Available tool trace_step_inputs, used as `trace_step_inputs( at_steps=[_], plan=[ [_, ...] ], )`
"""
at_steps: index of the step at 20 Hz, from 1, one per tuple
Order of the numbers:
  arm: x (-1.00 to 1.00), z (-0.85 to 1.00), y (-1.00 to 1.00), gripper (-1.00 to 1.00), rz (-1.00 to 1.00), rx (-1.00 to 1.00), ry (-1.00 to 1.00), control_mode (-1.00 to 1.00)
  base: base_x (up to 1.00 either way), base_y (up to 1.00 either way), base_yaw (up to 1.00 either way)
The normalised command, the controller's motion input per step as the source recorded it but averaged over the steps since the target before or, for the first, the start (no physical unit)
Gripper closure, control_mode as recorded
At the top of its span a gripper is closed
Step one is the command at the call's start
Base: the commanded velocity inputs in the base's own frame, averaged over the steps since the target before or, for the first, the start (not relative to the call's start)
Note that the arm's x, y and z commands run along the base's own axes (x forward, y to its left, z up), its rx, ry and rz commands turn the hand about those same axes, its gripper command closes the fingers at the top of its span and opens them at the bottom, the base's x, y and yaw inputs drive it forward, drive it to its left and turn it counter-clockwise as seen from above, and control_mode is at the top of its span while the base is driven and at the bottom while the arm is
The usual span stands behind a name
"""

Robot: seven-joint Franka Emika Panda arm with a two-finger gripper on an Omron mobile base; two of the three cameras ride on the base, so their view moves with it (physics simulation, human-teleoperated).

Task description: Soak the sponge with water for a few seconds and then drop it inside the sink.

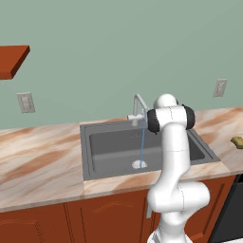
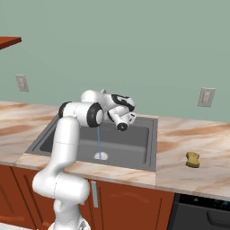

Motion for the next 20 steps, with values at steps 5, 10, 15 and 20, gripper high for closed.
trace_step_inputs(
  at_steps=[5,10,15,20],
  plan=[
    [0.00,0.39,-0.38,-1.00,0.00,0.18,0.00,-1.00,0.00,0.00,0.00],
    [0.00,0.47,-0.29,-1.00,0.00,0.17,0.00,-1.00,0.00,0.00,0.00],
    [-0.03,0.57,-0.28,-1.00,0.00,0.18,0.00,-1.00,0.00,0.00,0.00],
    [-0.10,0.44,-0.33,-1.00,0.00,0.13,0.07,-1.00,0.00,0.00,0.00]
  ],
)
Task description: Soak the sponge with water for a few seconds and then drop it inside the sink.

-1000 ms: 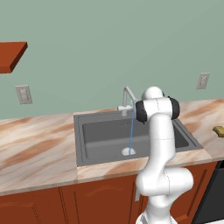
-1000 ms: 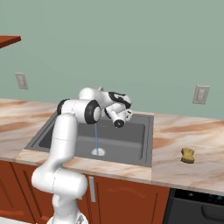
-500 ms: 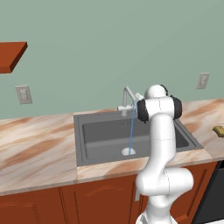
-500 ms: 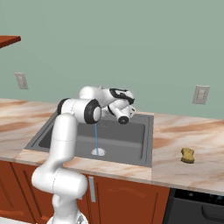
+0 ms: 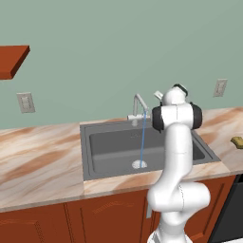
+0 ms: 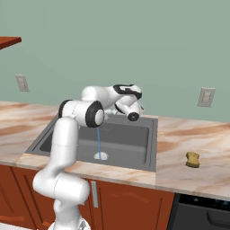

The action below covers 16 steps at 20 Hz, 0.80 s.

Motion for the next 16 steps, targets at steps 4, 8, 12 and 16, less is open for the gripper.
trace_step_inputs(
  at_steps=[4,8,12,16],
  plan=[
    [-0.22,0.45,-0.39,-1.00,0.00,0.04,0.23,-1.00,0.00,0.00,0.00],
    [-0.32,0.22,-0.27,-1.00,0.01,0.00,0.34,-1.00,0.00,0.00,0.00],
    [-0.34,0.20,-0.15,-1.00,0.04,0.00,0.39,-1.00,0.00,0.00,0.00],
    [-0.39,0.29,-0.06,-1.00,0.10,-0.01,0.37,-1.00,0.00,0.00,0.00]
  ],
)
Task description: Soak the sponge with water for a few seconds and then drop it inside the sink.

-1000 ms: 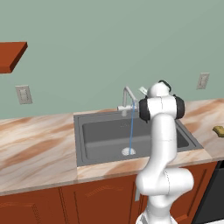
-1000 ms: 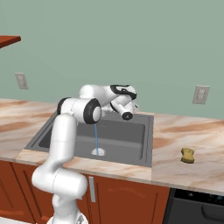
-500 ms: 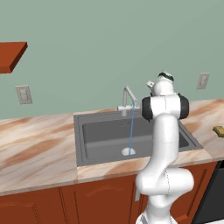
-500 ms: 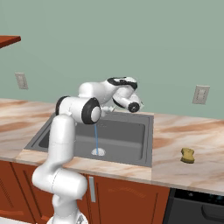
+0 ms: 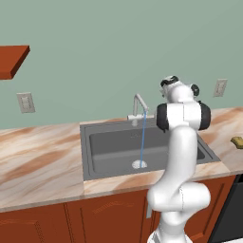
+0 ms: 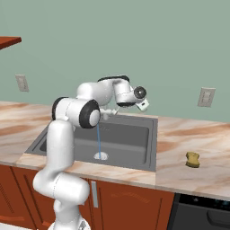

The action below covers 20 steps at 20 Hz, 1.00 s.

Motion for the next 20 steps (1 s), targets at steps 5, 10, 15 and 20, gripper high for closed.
trace_step_inputs(
  at_steps=[5,10,15,20],
  plan=[
    [-0.48,0.28,-0.05,-1.00,0.12,-0.01,0.26,-1.00,0.00,0.00,0.00],
    [-0.50,0.25,-0.15,-1.00,0.12,-0.01,0.19,-1.00,0.00,0.00,0.00],
    [-0.62,0.05,-0.27,-1.00,0.13,-0.03,0.07,-1.00,0.00,0.00,0.00],
    [-0.78,-0.01,-0.19,-1.00,0.17,-0.03,-0.07,-1.00,0.00,0.00,0.00]
  ],
)
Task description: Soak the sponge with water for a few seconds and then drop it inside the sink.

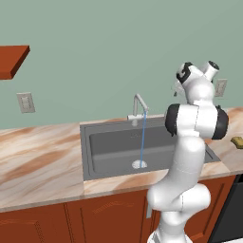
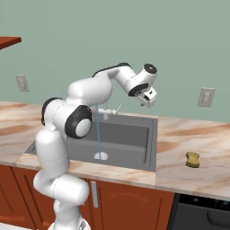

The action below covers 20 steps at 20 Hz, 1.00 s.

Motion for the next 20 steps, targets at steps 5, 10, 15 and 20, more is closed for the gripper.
trace_step_inputs(
  at_steps=[5,10,15,20],
  plan=[
    [-0.96,0.00,-0.14,-1.00,0.19,-0.02,-0.12,-1.00,0.00,0.00,0.00],
    [-1.00,-0.01,-0.22,-1.00,0.20,-0.03,-0.02,-1.00,0.00,0.00,0.00],
    [-0.84,-0.13,-0.27,-1.00,0.21,-0.10,0.00,-1.00,0.00,0.00,0.00],
    [-0.40,-0.18,-0.47,-1.00,0.22,-0.18,0.02,-1.00,0.00,0.00,0.00]
  ],
)
